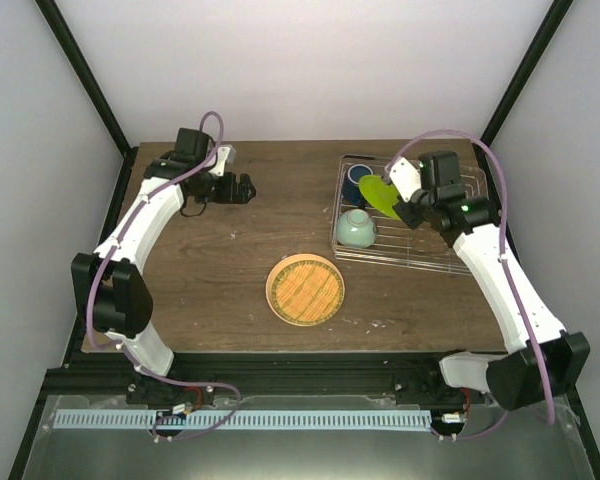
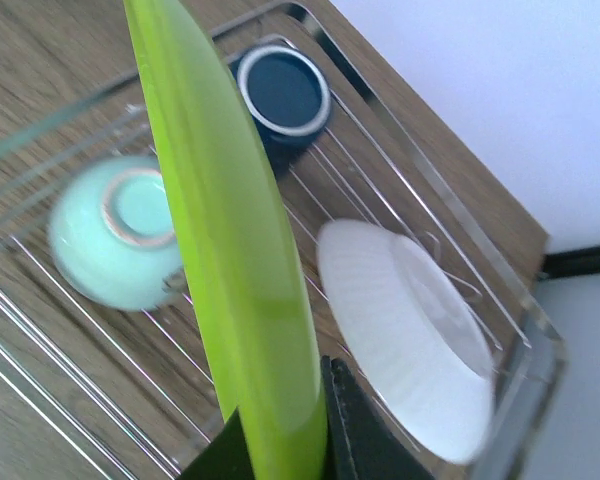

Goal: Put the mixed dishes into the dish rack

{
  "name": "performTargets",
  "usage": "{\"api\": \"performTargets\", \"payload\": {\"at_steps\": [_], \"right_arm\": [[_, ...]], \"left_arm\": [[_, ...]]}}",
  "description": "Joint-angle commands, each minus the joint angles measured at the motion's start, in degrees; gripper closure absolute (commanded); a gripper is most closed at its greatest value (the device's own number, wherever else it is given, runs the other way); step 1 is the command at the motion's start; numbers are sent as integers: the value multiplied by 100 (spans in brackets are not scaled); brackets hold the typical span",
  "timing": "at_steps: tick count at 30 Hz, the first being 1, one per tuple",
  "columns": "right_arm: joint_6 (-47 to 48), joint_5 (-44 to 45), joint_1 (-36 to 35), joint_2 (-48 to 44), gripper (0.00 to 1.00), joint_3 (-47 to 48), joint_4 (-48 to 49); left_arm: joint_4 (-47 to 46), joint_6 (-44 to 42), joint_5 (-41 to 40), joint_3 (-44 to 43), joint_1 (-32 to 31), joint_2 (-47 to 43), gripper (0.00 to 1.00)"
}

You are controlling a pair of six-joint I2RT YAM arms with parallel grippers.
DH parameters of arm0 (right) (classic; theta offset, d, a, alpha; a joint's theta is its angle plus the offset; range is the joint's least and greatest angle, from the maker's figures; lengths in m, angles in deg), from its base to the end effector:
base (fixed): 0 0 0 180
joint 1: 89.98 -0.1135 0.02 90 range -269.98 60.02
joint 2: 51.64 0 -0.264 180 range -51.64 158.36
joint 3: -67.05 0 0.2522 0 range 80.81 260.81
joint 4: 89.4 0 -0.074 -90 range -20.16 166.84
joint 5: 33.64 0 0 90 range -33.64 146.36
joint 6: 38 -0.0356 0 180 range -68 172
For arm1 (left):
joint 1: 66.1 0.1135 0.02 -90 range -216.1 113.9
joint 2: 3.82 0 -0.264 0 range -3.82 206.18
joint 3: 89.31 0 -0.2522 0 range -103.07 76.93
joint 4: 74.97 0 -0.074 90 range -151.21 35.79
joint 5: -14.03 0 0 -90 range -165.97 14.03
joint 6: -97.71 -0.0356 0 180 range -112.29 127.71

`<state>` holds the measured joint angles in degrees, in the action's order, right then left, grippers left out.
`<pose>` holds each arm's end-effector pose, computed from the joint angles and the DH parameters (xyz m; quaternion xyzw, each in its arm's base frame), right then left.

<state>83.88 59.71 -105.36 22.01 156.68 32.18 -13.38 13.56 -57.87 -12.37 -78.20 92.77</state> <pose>0.2599 0.0693 0.3623 -0.3558 0.8427 -0.0843 0.3950 0.3522 -0.0868 0.3157 0.0984 0.9382 -0.1944 0.2689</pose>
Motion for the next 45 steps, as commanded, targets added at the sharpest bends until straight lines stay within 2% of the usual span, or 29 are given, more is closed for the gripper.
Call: {"api": "performTargets", "payload": {"at_steps": [1, 14, 23, 35, 45], "right_arm": [[640, 972, -14, -593, 99, -168, 51], [2085, 2244, -25, -971, 99, -810, 403], [3488, 3192, -25, -1220, 99, -1419, 1266], [4340, 3481, -18, -1174, 99, -2185, 2112], [4929, 3626, 153, -875, 99, -2811, 3401]], "left_arm": [[-281, 105, 259, 130, -8, -4, 0], [-480, 108, 273, 419, -20, -171, 0], [-512, 107, 249, 480, -16, -176, 0], [-503, 100, 163, 478, -20, -169, 0], [-495, 94, 121, 470, -20, -159, 0]]}}
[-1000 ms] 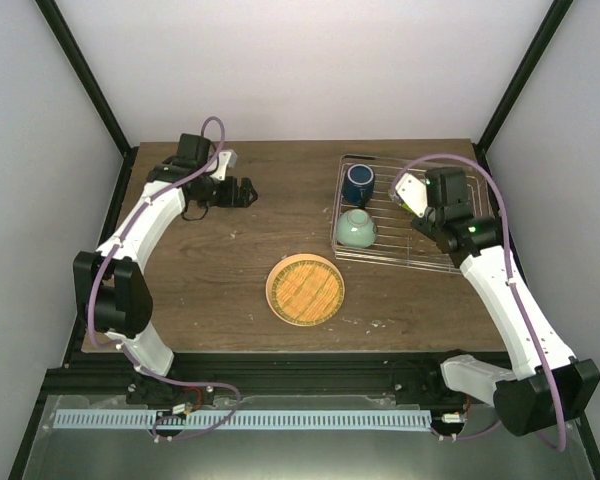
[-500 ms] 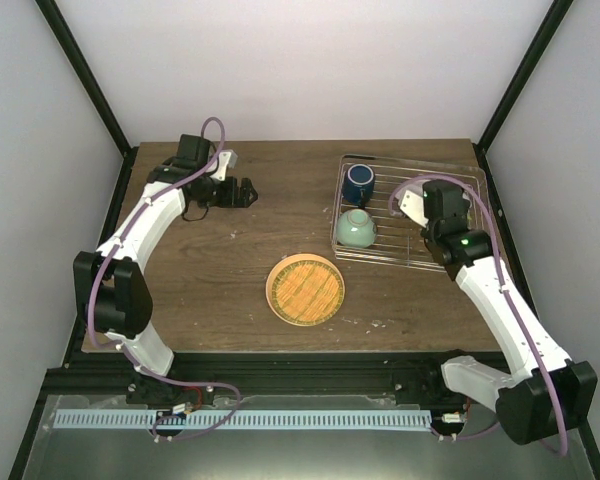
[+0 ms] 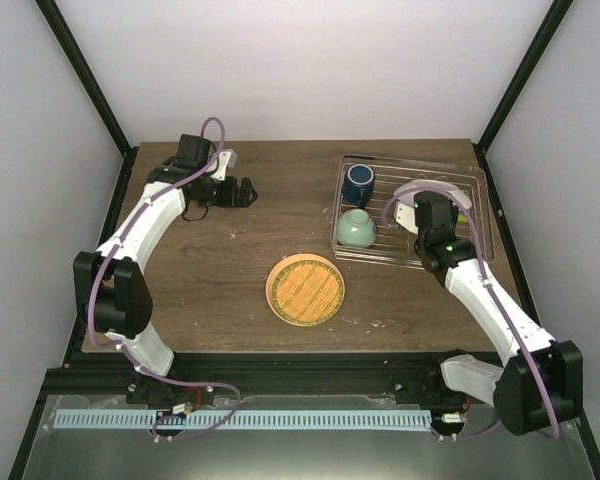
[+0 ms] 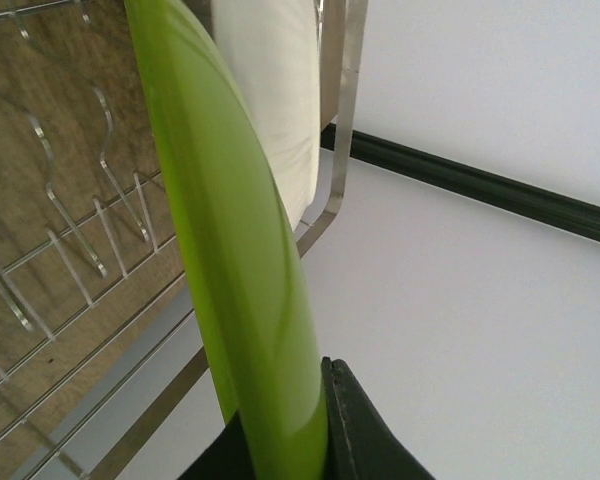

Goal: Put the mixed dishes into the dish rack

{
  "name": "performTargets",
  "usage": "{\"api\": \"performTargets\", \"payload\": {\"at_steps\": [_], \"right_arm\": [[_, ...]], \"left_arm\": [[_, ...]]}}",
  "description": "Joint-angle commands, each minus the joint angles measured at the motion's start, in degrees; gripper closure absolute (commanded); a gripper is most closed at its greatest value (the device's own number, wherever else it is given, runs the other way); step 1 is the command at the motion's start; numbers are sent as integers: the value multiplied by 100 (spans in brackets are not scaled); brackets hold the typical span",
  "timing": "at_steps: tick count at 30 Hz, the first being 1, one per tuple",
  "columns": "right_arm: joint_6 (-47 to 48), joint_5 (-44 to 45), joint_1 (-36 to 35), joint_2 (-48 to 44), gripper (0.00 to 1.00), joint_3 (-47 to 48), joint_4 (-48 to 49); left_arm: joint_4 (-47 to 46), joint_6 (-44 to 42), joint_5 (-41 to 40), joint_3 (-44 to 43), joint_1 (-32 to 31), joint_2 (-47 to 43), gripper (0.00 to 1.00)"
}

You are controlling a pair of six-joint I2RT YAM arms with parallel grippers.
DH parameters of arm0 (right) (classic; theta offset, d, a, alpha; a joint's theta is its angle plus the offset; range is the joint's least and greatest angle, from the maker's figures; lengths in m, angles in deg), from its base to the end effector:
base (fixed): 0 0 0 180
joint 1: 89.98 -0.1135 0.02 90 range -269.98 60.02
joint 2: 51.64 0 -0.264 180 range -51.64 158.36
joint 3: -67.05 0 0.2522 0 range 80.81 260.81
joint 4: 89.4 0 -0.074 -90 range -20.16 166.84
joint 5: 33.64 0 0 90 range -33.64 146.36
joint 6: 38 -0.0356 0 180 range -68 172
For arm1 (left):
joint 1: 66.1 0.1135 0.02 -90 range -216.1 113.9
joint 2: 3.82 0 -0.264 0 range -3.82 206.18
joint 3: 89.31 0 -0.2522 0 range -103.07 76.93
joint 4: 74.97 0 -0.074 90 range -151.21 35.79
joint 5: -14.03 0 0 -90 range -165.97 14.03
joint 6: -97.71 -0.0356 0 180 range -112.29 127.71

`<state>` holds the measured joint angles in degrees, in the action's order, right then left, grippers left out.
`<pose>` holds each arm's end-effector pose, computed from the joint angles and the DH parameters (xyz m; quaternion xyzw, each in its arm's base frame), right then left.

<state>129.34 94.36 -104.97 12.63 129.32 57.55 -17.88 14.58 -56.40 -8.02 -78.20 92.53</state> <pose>0.2385 0.0412 0.2839 -0.5011 0.6893 -0.4729 0.2237 0.3527 -0.0878 0.2985 0.0943 0.9358 -0.2089 0.2678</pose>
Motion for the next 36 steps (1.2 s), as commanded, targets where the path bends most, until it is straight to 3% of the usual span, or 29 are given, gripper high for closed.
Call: {"api": "performTargets", "payload": {"at_steps": [1, 13, 24, 36], "right_arm": [[484, 170, 158, 79, 99, -123, 1017], [1446, -9, 856, 549, 99, -107, 2428], [1571, -403, 1053, 1140, 99, 43, 2973], [1257, -511, 1050, 1610, 99, 237, 2956]], "left_arm": [[-42, -10, -28, 32, -16, -135, 0], [-28, -11, -65, -2, -12, -57, 0], [-9, -37, -211, 20, -3, -56, 0], [-27, -46, -217, 18, -1, -7, 0]]}}
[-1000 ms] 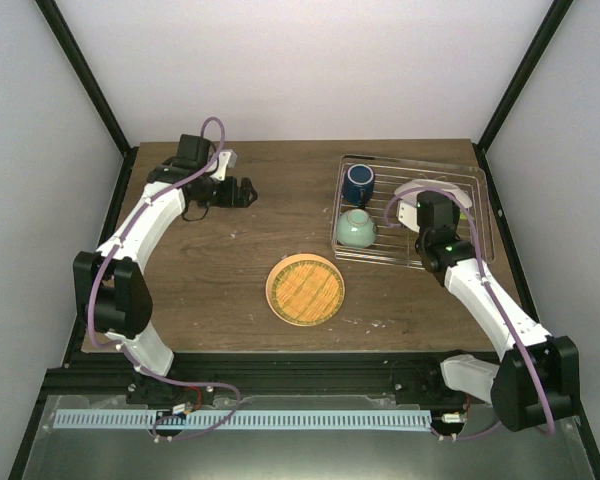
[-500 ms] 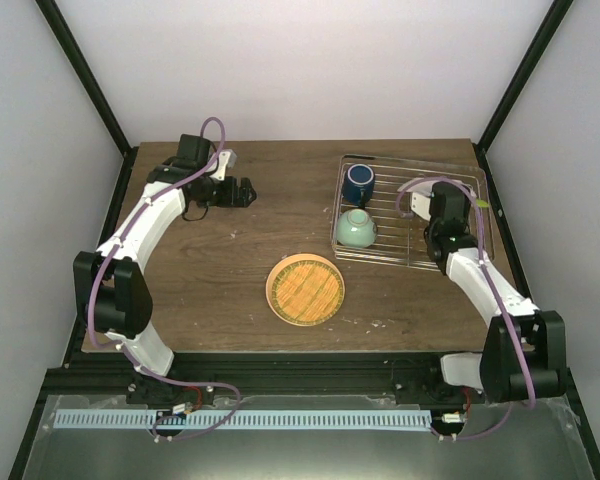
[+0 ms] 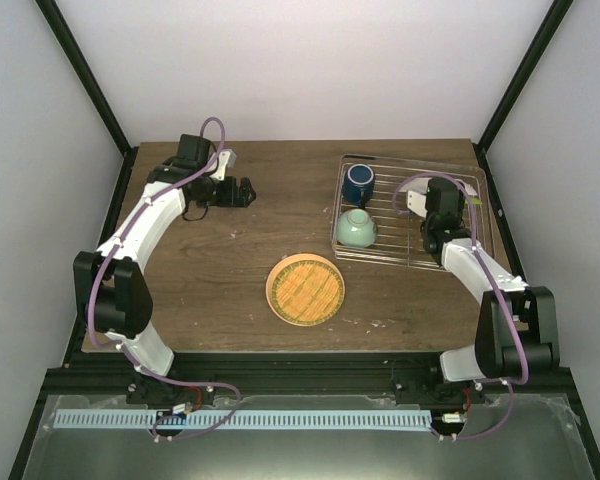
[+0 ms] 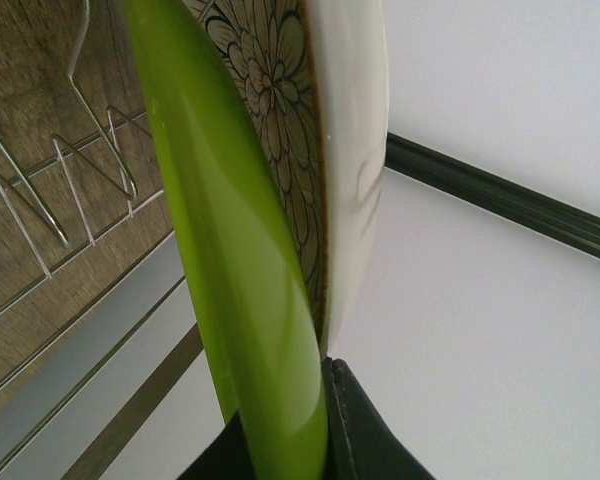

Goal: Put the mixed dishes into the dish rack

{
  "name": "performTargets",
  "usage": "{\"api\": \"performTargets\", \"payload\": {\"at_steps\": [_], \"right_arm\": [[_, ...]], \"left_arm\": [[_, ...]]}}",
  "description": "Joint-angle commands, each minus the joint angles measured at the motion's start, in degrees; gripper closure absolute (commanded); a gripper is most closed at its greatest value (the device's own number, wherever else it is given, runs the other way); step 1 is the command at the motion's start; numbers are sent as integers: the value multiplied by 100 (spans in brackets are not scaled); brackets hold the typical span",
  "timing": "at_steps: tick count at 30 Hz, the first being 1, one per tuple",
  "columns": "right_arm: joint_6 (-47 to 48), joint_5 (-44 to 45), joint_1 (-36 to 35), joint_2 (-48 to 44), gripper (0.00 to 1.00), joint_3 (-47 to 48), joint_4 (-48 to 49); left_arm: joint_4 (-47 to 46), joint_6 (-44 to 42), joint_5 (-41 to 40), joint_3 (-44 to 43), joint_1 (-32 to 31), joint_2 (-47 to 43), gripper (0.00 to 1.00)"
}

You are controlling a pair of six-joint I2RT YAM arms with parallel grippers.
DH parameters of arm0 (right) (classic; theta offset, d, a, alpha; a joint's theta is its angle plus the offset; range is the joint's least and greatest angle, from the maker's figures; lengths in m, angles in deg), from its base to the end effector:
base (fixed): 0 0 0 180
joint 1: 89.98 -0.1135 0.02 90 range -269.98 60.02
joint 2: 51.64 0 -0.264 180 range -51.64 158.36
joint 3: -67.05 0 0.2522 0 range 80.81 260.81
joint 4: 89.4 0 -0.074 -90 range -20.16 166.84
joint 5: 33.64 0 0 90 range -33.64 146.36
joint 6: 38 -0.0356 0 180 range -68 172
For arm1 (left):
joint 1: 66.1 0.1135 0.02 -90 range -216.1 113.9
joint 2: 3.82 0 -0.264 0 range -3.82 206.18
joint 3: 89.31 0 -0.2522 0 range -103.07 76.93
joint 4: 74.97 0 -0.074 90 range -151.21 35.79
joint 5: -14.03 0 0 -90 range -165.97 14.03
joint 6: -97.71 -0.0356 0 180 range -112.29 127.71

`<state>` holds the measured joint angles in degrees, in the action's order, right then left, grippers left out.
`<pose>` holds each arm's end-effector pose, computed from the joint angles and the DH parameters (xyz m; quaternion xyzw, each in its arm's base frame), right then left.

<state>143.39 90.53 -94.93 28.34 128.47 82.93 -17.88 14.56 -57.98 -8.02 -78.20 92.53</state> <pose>0.3065 0.0065 0.2475 -0.5013 0.6569 -0.5275 0.1971 0.3531 -0.0869 0.2982 0.0904 0.9381 -0.1962 0.2706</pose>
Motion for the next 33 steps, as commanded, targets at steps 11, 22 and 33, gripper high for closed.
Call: {"api": "performTargets", "payload": {"at_steps": [11, 22, 33], "right_arm": [[-384, -359, -41, 58, 99, 93, 196], [-781, -464, -272, 57, 99, 79, 34], [-827, -362, -393, 236, 87, 31, 57]], "left_arm": [[-18, -48, -62, 10, 0, 32, 0], [-18, -29, -29, 8, 5, 57, 0], [-9, -26, -16, 37, 6, 32, 0]]}}
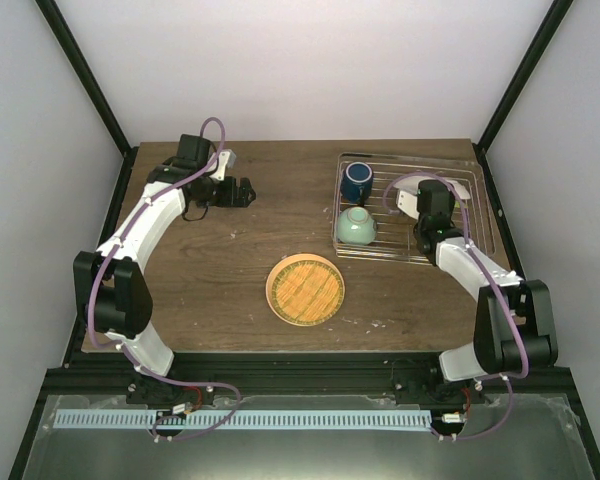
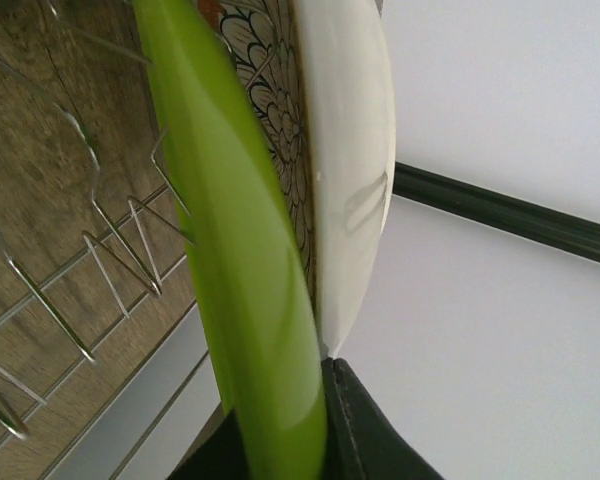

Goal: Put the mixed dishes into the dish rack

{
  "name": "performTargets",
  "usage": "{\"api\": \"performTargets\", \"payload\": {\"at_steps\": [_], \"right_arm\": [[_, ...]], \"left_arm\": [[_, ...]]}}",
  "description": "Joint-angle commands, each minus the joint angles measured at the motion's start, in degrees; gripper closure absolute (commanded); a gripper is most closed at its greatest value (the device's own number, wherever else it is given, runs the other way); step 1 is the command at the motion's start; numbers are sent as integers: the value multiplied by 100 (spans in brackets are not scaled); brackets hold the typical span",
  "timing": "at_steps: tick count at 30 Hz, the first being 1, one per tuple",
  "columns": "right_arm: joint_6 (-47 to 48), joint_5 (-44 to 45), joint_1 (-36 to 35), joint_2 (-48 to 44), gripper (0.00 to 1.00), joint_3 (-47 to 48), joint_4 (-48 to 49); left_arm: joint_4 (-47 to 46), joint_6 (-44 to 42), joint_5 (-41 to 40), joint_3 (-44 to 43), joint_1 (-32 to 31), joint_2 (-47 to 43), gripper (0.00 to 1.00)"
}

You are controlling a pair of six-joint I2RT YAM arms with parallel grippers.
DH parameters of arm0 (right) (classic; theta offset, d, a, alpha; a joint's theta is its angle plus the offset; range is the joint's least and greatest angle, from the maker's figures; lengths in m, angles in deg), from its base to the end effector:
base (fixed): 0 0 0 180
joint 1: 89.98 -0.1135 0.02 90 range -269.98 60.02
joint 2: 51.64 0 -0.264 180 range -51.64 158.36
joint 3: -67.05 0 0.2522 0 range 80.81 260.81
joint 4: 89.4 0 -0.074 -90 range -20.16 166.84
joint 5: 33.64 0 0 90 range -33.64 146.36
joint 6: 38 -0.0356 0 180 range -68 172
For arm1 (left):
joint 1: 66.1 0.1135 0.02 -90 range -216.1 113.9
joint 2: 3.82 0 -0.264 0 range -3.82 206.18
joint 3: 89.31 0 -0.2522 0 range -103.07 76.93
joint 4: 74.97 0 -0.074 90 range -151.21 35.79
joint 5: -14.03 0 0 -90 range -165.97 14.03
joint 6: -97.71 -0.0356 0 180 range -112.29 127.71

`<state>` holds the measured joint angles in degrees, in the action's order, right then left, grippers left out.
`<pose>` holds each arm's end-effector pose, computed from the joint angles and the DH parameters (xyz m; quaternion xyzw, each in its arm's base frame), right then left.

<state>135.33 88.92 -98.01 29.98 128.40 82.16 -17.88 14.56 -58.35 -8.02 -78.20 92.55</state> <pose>0.3090 0.0242 0.2373 -0.4910 0.6792 -0.4898 0.2401 0.3532 -0.0867 0.2980 0.0895 0.9387 -0.1932 0.2711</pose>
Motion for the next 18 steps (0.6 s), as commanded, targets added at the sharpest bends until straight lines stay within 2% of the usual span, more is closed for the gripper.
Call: {"api": "performTargets", "payload": {"at_steps": [1, 3, 6, 8, 14, 18], "right_arm": [[-19, -186, -80, 77, 84, 36, 135], [-11, -147, -84, 82, 77, 45, 146], [-4, -102, -82, 90, 57, 39, 184], [12, -62, -82, 99, 48, 30, 229], [111, 80, -72, 151, 33, 49, 473], [97, 114, -67, 153, 26, 134, 497]], "left_arm": [[-9, -26, 16, 36, 5, 29, 0], [-9, -26, 24, 39, 3, 30, 0], [-10, -27, 30, 31, 8, 29, 0], [-9, -30, 36, 17, 1, 32, 0], [0, -29, 61, 19, 9, 40, 0], [0, -26, 70, 18, 11, 39, 0]]}}
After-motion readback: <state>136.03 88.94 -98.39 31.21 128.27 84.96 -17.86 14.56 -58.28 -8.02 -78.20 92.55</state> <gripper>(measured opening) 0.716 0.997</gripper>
